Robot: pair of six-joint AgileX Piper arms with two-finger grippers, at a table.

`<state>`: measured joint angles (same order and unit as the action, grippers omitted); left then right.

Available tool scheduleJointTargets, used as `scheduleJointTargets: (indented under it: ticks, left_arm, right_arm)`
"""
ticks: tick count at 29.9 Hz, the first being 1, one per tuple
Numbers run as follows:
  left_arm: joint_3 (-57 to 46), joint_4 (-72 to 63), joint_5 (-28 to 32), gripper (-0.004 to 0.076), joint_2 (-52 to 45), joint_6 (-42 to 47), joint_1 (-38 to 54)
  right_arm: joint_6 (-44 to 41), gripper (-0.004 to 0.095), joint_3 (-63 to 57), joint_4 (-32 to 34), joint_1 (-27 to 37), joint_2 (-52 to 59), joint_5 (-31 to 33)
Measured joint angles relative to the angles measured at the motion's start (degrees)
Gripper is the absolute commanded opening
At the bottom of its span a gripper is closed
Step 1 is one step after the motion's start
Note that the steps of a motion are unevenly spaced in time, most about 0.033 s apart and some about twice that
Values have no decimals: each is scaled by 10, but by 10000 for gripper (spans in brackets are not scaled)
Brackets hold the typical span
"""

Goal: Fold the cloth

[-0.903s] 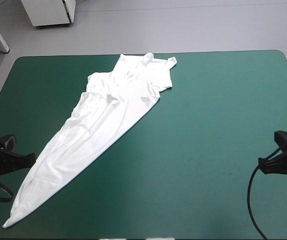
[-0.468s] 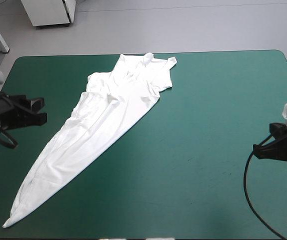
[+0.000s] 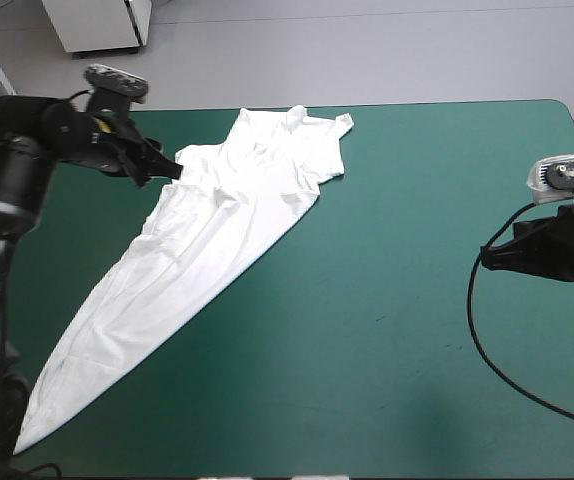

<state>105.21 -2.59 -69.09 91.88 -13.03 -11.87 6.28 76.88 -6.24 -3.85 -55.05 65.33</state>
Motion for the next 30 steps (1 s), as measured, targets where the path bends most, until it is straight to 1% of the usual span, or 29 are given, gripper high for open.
scheduleJointTargets:
  ticks: [2,5,9,14,24,30]
  left_arm:
    - [25,36,0,320,48,26,-26]
    - [75,36,-6,320,129,49,-39]
    - [151,19,-21,320,226,50,-39]
    - [229,-1,-22,324,332,46,-39]
    - [241,-23,-22,324,413,33,-40]
    - [246,-29,-19,316,440,31,-40]
  right_arm:
    - [0,-13,0,0,0,-7,0]
    - [0,-13,0,0,0,-11,0]
    - [0,-13,0,6,0,-12,0]
    - [2,-13,0,16,0,-12,0]
    - [7,-13,0,50,0,-12,0]
    - [8,-13,0,54,0,-12,0]
